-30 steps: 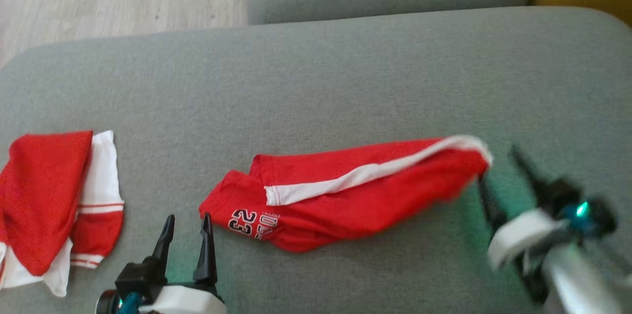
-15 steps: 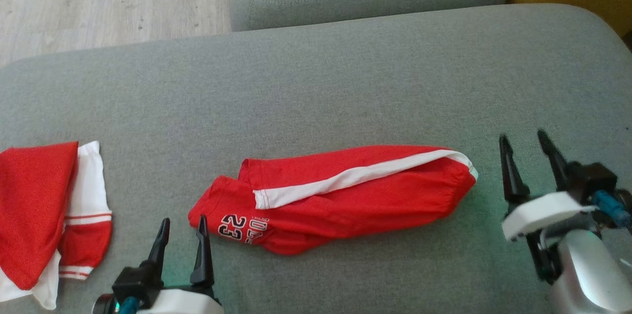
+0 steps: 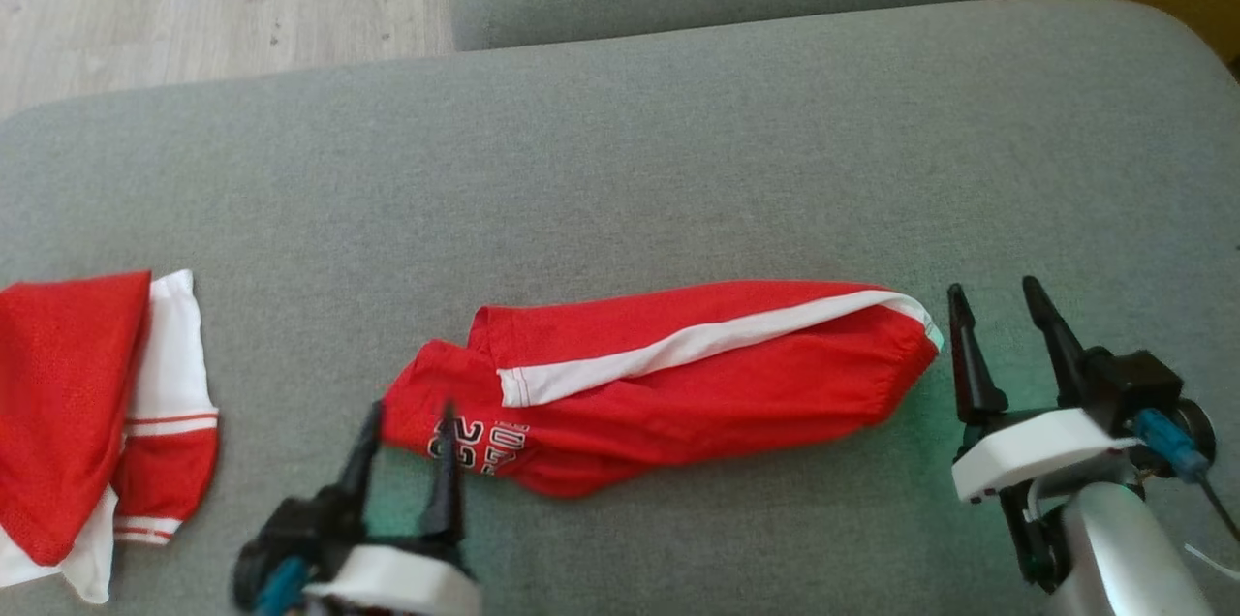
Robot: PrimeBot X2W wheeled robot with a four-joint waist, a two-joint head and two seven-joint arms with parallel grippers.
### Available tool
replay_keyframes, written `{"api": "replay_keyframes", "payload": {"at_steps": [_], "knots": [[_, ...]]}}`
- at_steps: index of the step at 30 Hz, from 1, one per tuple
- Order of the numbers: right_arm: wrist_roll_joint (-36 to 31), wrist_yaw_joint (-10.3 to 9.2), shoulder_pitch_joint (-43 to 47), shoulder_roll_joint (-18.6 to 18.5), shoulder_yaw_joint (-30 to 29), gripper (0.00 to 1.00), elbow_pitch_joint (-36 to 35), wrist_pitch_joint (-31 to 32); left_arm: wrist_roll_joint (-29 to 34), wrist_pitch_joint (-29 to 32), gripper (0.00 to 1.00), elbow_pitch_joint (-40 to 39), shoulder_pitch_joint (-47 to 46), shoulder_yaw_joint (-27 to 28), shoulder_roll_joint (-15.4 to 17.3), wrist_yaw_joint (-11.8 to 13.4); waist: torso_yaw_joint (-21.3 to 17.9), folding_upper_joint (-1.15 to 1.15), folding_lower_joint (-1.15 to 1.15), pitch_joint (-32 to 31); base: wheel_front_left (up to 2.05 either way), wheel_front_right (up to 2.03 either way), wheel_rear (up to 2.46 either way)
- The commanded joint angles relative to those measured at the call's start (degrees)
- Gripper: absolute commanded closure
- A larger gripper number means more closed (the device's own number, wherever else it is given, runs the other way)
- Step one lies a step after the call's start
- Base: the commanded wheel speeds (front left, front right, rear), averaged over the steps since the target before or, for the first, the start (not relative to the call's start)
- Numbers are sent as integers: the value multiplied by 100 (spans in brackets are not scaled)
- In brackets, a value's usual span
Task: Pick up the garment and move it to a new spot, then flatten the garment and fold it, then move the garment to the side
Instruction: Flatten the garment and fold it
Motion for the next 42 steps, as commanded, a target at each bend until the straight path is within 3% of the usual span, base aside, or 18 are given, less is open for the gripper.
{"api": "replay_keyframes", "payload": {"at_steps": [1,9,18,19,21,30,42], "knots": [[-5,-4,-167,15,165,0,-167,-62,-67,-47,0,-152,-336,60,4,-35,-11,0,0,22,0,0,0],[79,-4,-275,39,423,0,-91,-62,-782,-47,0,678,-930,-846,4,-239,-190,0,0,202,0,0,0],[173,-4,-315,8,502,0,-63,-62,-1055,-47,0,1264,-1286,-1029,4,-260,-359,0,0,320,0,0,0],[190,-4,-307,11,506,0,-57,-62,-1050,-47,47,1270,-1313,-1015,4,-265,-374,0,0,335,0,0,0],[216,-4,-297,13,512,0,-42,-62,-1033,-47,100,1234,-1333,-984,4,-270,-377,0,0,344,0,0,0],[779,-4,-215,65,782,0,13,-62,-771,-47,100,555,-1127,-545,4,-171,-153,0,0,277,0,0,0],[2531,-4,-152,-4,1424,0,188,-62,-456,-47,100,198,-608,-203,4,-241,172,0,0,168,0,0,0]]}}
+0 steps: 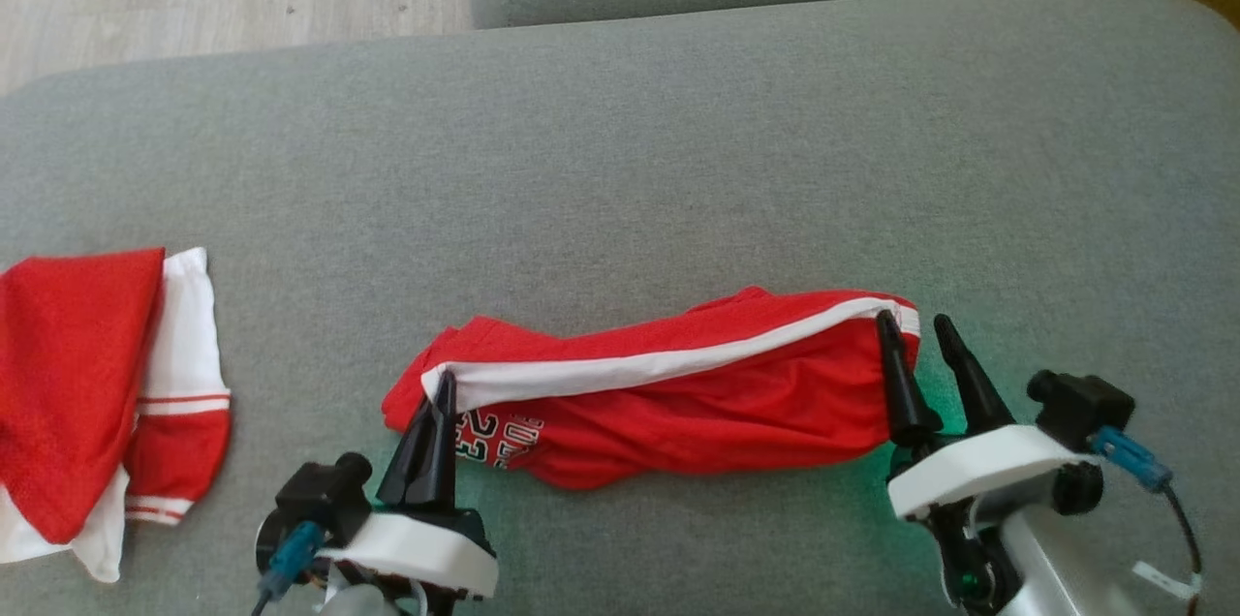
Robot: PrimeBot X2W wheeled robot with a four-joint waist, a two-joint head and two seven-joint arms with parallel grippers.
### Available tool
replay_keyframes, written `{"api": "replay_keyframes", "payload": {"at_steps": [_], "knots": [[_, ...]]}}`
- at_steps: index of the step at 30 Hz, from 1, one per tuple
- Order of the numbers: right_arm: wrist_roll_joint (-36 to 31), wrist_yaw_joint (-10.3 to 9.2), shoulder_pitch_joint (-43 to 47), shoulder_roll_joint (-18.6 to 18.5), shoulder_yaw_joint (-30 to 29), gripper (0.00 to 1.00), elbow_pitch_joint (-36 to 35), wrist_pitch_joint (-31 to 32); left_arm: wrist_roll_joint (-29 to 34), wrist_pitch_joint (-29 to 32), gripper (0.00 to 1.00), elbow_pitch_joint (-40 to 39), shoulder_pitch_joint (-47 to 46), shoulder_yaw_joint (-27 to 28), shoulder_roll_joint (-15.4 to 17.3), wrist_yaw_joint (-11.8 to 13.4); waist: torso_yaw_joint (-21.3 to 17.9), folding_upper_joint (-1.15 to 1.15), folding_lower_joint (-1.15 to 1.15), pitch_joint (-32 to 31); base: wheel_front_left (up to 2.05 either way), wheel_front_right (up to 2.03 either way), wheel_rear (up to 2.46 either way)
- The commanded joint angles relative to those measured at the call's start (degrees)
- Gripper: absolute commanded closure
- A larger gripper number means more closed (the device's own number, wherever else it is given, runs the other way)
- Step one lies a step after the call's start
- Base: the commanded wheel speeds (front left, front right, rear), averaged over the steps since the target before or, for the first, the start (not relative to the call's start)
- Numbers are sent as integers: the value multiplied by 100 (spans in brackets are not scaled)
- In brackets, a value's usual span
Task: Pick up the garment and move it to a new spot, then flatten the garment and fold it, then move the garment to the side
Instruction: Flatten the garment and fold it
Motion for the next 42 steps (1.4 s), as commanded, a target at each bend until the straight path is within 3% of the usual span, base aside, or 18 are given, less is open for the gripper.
{"api": "replay_keyframes", "payload": {"at_steps": [1,11,24,28,29,30,31,42], "knots": [[162,-4,-123,-38,191,0,-129,-62,57,-47,100,-199,-72,229,15,-26,23,0,0,-15,0,0,0],[1779,-4,-329,-403,1167,0,40,-62,131,-47,100,-159,34,241,15,-68,115,0,0,-80,0,0,0],[3335,-4,-463,-655,1558,0,-434,-62,216,-47,100,-60,42,286,15,-50,149,0,0,-16,0,0,0],[3517,-4,-506,-726,1568,1,-477,-62,233,-47,100,-27,38,306,15,-41,171,0,0,14,0,0,0],[3518,-4,-520,-741,1583,24,-472,-62,234,-47,100,-18,35,312,15,-39,175,0,0,21,0,0,0],[3517,-4,-534,-749,1590,67,-463,-62,234,-47,100,-13,32,316,15,-38,179,0,0,28,0,0,0],[3493,-4,-549,-757,1582,100,-452,-62,234,-47,100,-9,30,322,15,-38,182,0,0,33,0,0,0],[3150,-4,-731,-923,1777,100,-398,-62,303,-47,100,-163,-148,530,15,-37,170,0,0,-26,0,0,0]]}}
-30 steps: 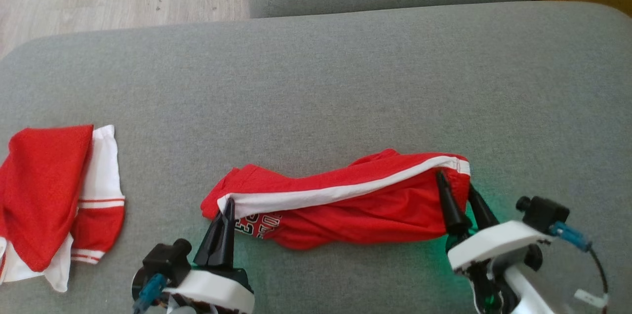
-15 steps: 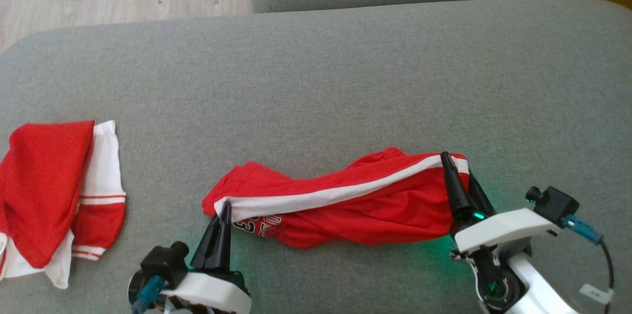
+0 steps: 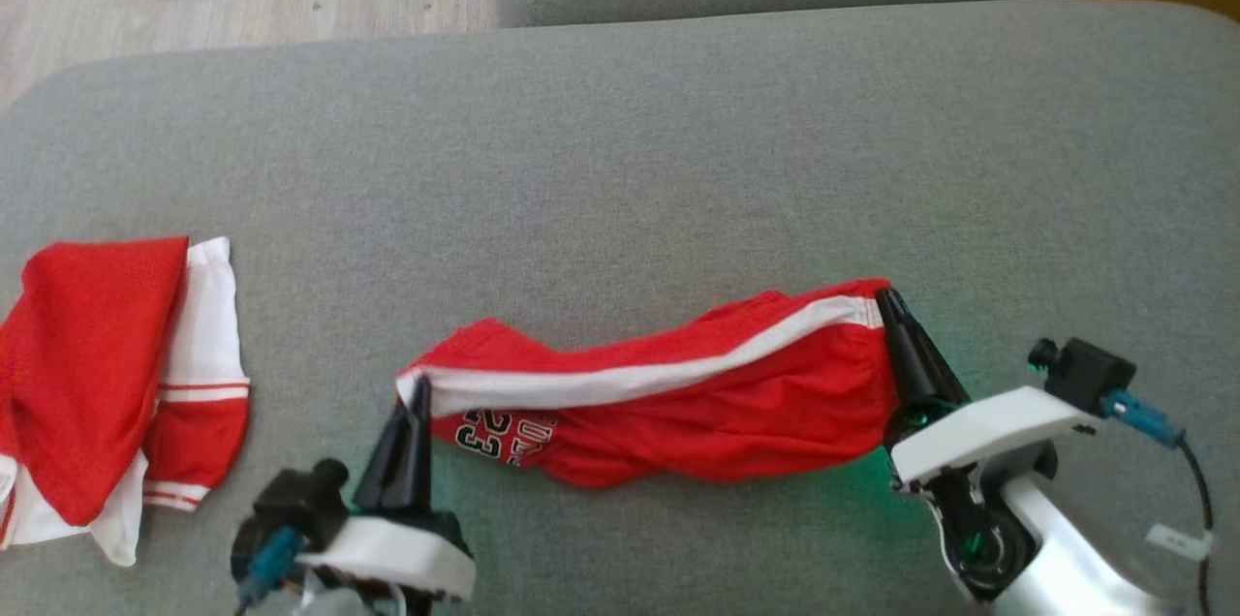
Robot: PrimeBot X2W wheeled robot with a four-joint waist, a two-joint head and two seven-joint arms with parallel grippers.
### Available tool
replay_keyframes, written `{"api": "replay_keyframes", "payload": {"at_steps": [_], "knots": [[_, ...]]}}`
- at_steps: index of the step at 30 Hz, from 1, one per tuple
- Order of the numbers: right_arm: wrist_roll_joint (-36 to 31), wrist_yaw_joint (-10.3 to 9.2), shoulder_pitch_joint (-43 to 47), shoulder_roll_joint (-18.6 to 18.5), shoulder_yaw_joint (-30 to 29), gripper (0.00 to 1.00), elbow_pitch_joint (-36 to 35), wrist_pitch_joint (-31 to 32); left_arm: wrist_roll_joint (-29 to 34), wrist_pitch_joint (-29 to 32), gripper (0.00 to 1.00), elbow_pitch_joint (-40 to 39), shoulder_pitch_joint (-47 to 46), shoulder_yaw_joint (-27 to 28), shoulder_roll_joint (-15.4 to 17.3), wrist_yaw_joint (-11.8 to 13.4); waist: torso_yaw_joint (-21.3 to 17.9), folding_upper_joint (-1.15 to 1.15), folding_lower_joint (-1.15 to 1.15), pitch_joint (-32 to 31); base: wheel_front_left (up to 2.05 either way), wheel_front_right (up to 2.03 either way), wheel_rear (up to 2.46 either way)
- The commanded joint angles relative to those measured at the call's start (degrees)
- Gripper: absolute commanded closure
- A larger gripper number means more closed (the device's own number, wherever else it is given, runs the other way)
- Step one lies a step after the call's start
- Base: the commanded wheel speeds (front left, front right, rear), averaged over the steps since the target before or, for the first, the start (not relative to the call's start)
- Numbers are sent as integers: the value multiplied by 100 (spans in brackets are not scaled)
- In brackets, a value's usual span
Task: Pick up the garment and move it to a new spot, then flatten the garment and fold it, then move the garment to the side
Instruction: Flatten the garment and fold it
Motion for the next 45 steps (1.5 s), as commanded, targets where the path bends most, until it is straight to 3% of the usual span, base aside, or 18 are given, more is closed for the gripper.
{"api": "replay_keyframes", "payload": {"at_steps": [1,5,13,17,21,27,29,31,35,40,45], "knots": [[-81,-4,-272,-134,140,100,-226,-62,74,-47,100,-248,-342,263,14,11,-13,0,0,-34,0,0,0],[-166,-4,-604,-345,326,100,-555,-62,220,-47,100,-472,-788,391,169,-53,-34,0,0,-138,0,0,0],[-229,-4,-2147,-967,496,100,-1198,272,131,155,100,-888,-2608,331,1141,-97,-31,0,0,-166,0,0,0],[-363,-4,-3128,-1059,481,100,-1074,538,15,552,100,-793,-3557,248,1401,-99,19,0,0,46,0,0,0],[-772,-4,-4157,-995,506,100,-520,492,140,741,100,-363,-4511,104,1379,-67,114,0,0,410,0,0,0],[-1722,-4,-5759,-645,119,100,538,-46,474,25,100,317,-6088,226,1085,381,234,0,0,889,0,0,0],[-2023,-4,-5914,-619,-100,100,503,-57,475,-30,100,355,-6243,272,961,392,275,0,0,948,0,0,0],[-2161,-4,-5721,-553,-354,100,413,-59,487,-41,100,332,-6100,276,850,336,303,0,0,953,0,0,0],[-2293,-4,-5034,-571,-222,100,223,-60,474,-44,100,233,-5389,334,711,251,303,0,0,899,0,0,0],[-2077,-4,-3349,-799,245,100,-48,-61,381,-45,100,75,-3459,578,424,150,262,0,0,691,0,0,0],[-1751,-4,-1589,-838,214,100,-350,-61,265,-46,100,62,-1633,851,147,58,167,0,0,455,0,0,0]]}}
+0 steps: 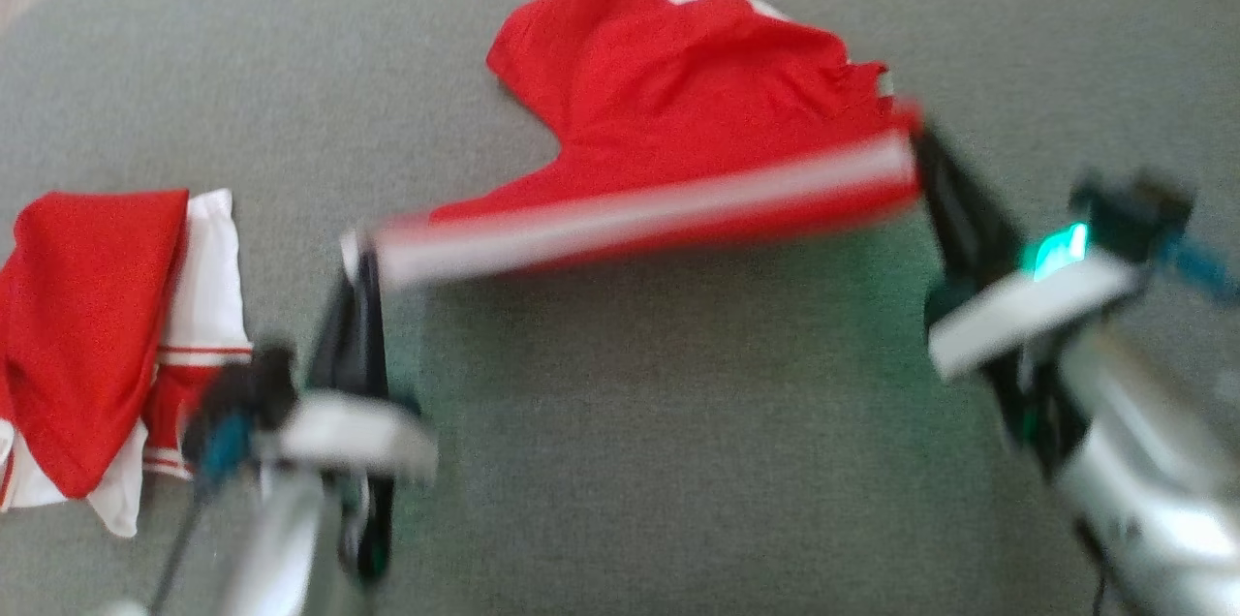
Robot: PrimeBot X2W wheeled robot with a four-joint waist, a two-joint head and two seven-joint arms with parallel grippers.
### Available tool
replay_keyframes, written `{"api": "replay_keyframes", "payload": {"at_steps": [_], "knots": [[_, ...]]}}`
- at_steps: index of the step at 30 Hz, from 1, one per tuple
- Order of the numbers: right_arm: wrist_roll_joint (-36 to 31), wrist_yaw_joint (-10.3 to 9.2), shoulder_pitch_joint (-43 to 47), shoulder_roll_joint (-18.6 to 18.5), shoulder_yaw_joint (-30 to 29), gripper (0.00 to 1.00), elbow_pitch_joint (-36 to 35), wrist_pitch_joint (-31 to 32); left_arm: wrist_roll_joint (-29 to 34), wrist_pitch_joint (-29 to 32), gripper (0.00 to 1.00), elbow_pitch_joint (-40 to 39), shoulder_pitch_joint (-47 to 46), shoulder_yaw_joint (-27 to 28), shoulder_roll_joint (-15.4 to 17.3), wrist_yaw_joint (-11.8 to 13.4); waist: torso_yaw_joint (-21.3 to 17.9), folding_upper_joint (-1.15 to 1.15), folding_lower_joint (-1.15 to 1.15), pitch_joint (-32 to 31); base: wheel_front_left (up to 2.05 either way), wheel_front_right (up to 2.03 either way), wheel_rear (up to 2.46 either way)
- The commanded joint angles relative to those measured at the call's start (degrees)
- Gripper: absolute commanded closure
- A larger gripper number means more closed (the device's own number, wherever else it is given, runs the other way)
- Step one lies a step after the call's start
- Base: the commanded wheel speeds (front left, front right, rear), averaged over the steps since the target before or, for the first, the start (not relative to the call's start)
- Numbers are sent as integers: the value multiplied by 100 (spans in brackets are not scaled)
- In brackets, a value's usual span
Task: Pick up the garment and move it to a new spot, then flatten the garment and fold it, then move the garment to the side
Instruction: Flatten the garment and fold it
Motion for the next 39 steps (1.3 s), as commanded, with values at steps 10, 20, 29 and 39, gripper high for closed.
{"api": "replay_keyframes", "payload": {"at_steps": [10,20,29,39], "knots": [[245,-4,2088,39,-392,100,-791,-37,-61,-29,100,-654,1776,339,10,-61,-269,0,1,-713,0,0,0],[503,-4,2665,5,-394,100,-1175,-37,129,-29,100,-1127,2005,90,7,-54,-433,0,1,-712,0,0,0],[1292,-4,1417,423,-431,100,-1048,-37,414,171,100,-247,-775,-652,472,-138,-686,0,1,182,0,0,0],[1706,-4,299,863,-529,100,-606,-37,-390,1160,100,1084,-3396,-1967,1063,-142,-1101,0,1,1046,0,0,0]]}}
